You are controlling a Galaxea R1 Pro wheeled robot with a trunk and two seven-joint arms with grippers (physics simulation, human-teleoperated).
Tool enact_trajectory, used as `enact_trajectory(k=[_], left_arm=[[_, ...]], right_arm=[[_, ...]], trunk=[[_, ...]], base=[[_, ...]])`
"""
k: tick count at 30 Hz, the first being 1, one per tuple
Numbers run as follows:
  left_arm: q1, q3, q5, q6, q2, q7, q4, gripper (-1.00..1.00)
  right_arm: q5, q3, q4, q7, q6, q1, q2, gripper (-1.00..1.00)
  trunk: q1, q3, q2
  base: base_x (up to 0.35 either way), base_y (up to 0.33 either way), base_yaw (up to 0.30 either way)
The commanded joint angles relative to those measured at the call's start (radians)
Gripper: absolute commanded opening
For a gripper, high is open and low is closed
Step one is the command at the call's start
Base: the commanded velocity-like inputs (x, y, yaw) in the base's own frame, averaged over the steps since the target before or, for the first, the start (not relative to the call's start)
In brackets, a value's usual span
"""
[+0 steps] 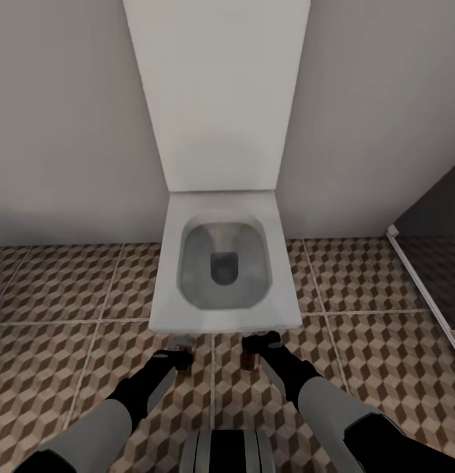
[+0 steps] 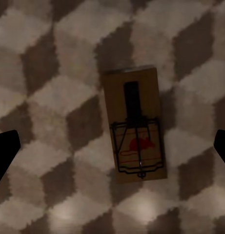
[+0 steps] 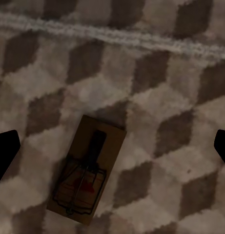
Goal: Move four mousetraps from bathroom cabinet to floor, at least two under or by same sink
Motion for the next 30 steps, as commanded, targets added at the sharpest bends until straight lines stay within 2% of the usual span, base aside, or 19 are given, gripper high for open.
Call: enact_trajectory(k=[1, 9, 30], left_arm=[[0.0, -0.008, 0.011, 0.004, 0.001, 0.009, -0.002, 1.0], [0.0, -0.008, 0.011, 0.004, 0.001, 0.009, -0.002, 1.0], [0.0, -0.008, 0.011, 0.004, 0.001, 0.009, -0.001, 1.0]], right_arm=[[-0.011, 0.008, -0.001, -0.008, 0.004, 0.0, 0.0, 1.0], [-0.011, 0.008, -0.001, -0.009, 0.004, 0.0, 0.0, 1.0], [-0.01, 0.008, -0.001, -0.008, 0.004, -0.001, 0.0, 1.0]], trunk=[[0.0, -0.001, 0.0], [0.0, -0.001, 0.0], [0.0, -0.001, 0.0]], base=[[-0.078, 0.0, 0.0], [-0.217, 0.0, 0.0], [-0.329, 0.0, 0.0]])
